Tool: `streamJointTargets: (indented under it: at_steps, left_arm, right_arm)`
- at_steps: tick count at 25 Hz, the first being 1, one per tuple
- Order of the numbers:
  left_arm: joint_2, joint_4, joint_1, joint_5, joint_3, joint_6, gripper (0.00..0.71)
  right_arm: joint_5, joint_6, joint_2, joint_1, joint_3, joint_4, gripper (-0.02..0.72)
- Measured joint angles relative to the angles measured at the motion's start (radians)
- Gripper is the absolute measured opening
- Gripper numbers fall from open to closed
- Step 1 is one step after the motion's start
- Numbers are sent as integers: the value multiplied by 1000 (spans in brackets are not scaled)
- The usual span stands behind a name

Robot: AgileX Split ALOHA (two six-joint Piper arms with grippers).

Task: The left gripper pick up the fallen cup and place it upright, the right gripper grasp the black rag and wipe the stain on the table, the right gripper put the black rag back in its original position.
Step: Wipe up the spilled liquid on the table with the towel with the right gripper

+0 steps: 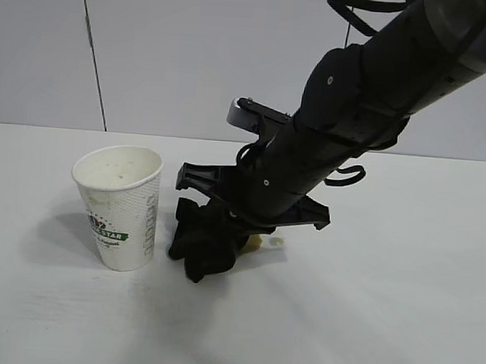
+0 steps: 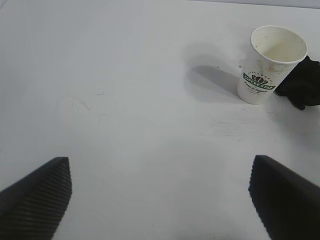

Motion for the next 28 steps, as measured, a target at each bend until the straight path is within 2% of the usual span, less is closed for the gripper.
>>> streamJointTargets:
  at_steps: [5, 14, 19, 23, 28]
  left_arm:
    - [0, 0, 0, 0, 0, 0, 694]
    - [0, 0, 0, 0, 0, 0, 694]
    - [0, 0, 0, 0, 0, 0, 694]
    - [0, 0, 0, 0, 0, 0, 694]
    - [0, 0, 0, 0, 0, 0, 694]
  right_arm:
    - [18, 0, 0, -23, 0, -27, 29]
    - [159, 1, -11, -149, -1, -94, 29]
    - [185, 1, -53, -215, -1, -146, 29]
    - [207, 19, -78, -267, -1, -154, 29]
    - [223, 41, -79, -245, -1, -137, 29]
